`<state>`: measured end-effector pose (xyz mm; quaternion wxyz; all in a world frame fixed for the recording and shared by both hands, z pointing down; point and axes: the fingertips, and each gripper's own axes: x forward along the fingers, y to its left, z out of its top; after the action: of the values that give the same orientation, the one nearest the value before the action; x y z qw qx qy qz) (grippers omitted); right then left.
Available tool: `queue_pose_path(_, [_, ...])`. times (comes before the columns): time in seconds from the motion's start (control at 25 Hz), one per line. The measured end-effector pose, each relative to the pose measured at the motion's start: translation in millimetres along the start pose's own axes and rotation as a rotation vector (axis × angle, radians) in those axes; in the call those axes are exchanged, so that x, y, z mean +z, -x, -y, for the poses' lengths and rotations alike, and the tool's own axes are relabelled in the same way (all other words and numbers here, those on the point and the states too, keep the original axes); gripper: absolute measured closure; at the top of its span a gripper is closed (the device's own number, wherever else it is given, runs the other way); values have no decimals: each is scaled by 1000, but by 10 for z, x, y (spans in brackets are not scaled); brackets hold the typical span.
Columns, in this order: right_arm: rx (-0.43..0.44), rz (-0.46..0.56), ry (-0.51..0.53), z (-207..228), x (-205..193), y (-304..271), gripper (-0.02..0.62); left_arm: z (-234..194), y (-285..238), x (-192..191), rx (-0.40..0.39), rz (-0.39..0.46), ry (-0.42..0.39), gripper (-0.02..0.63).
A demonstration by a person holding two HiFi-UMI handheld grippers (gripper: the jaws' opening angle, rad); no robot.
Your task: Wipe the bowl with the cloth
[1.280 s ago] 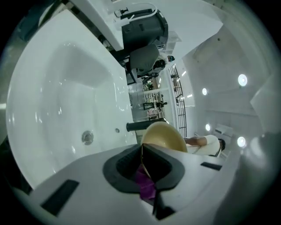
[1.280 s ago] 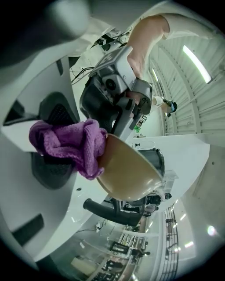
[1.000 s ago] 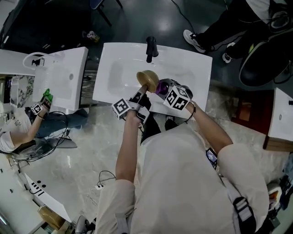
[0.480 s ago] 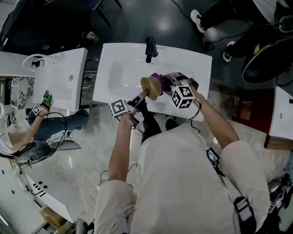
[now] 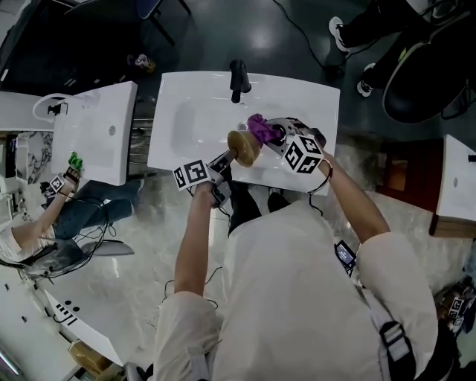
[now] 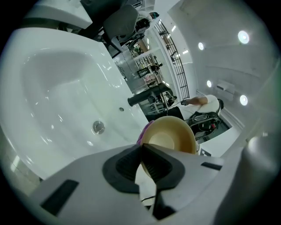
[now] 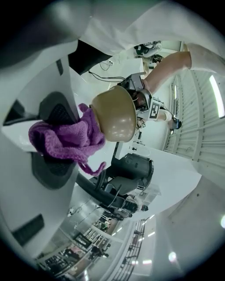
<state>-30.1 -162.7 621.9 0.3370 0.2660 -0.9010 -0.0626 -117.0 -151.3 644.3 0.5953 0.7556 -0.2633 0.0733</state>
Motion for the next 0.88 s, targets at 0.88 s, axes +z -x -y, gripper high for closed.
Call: queue_pose_path(0.88, [-99,-4,-634,-436,-315,149,462,-589,-94,195,427,149,-142,594])
